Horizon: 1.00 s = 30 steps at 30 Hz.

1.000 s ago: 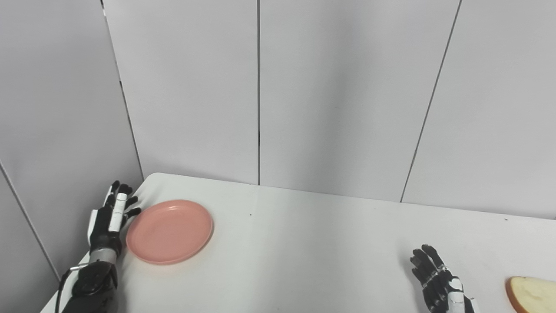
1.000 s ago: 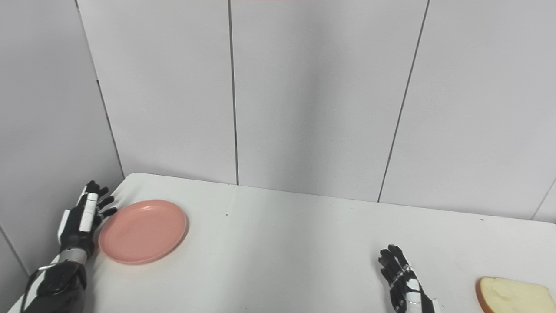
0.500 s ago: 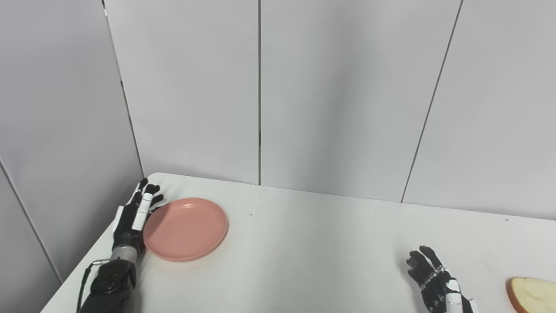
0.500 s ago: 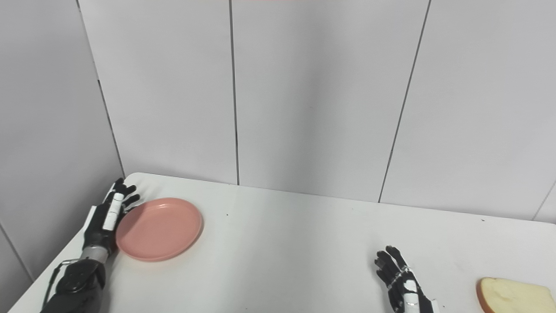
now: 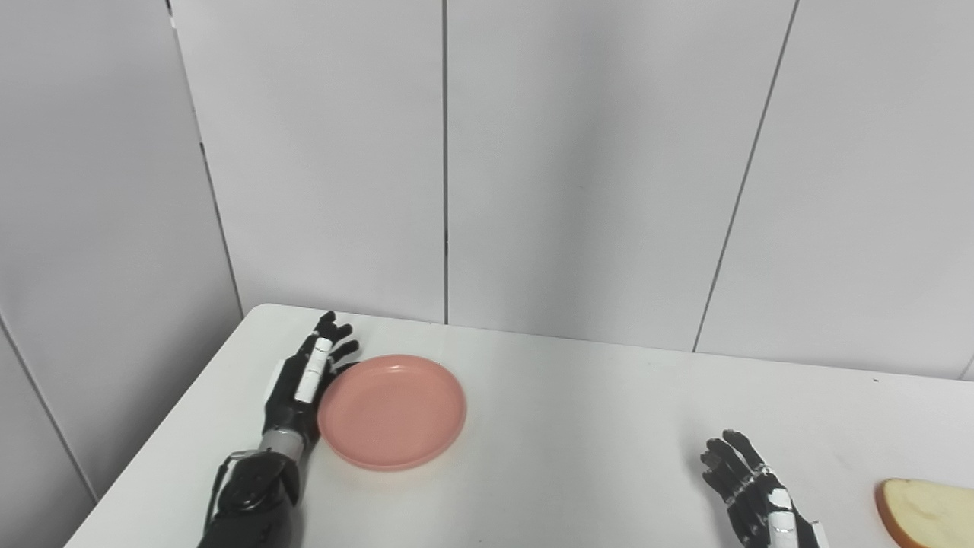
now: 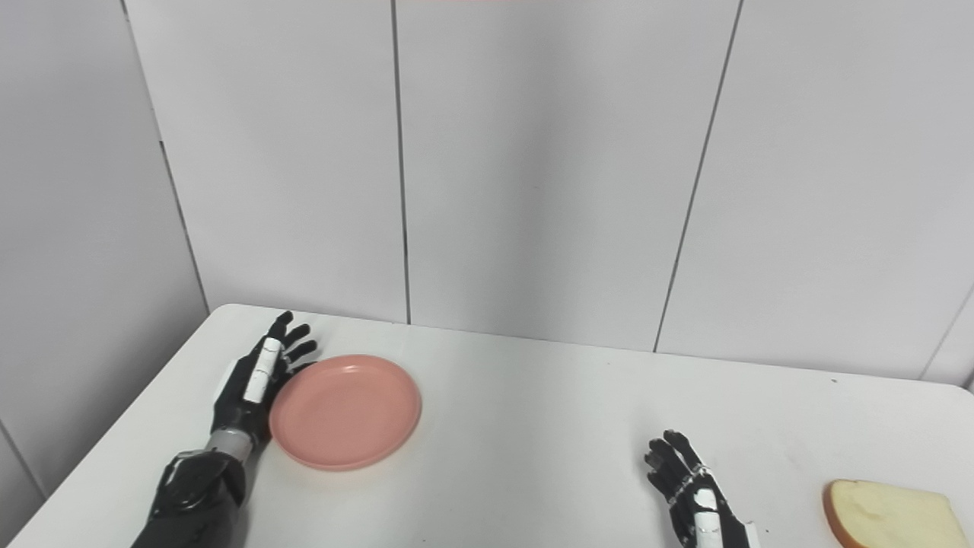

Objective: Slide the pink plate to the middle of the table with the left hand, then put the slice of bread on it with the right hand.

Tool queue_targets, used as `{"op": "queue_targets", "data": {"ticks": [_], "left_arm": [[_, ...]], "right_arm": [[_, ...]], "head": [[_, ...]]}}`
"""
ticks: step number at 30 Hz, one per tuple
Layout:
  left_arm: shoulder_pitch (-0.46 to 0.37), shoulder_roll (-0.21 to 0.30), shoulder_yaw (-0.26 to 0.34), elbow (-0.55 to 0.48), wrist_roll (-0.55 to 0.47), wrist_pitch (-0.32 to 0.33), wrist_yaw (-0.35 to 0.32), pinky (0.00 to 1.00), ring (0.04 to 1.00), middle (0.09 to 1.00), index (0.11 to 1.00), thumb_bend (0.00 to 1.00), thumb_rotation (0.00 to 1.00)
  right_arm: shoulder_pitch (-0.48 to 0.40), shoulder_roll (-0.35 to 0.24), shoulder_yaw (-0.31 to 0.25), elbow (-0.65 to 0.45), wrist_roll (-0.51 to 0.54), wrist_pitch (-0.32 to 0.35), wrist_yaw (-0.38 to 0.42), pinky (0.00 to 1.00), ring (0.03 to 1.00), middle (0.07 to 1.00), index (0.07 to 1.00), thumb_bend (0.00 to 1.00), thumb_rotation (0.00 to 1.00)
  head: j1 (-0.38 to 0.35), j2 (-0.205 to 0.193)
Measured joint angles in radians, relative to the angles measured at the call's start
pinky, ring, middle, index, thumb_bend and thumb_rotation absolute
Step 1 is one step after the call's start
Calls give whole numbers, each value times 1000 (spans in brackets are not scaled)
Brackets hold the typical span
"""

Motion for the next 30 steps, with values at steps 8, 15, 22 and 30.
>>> {"op": "queue_targets", "data": {"ticks": [8, 15, 22, 30], "left_arm": [[42, -28, -10, -106, -38, 66, -41, 743, 859, 885, 912, 875, 791], [82, -89, -50, -214, -52, 136, -65, 753, 870, 889, 916, 885, 800], [97, -130, -79, -262, -64, 178, -88, 746, 876, 898, 928, 868, 803], [124, -163, -87, -342, -72, 251, -86, 763, 870, 886, 919, 856, 801]], "right_arm": [[12, 1, 2, -12, -9, 0, -11, 866, 840, 826, 824, 810, 899], [30, 18, 18, -32, -38, 4, -32, 872, 838, 828, 817, 810, 898], [52, 60, 49, -57, -77, 43, -68, 876, 832, 819, 809, 820, 888], [63, 115, 87, -65, -128, 69, -110, 883, 818, 809, 811, 825, 911]], "head": [[-32, 18], [-81, 41], [-164, 69], [-272, 103]]}}
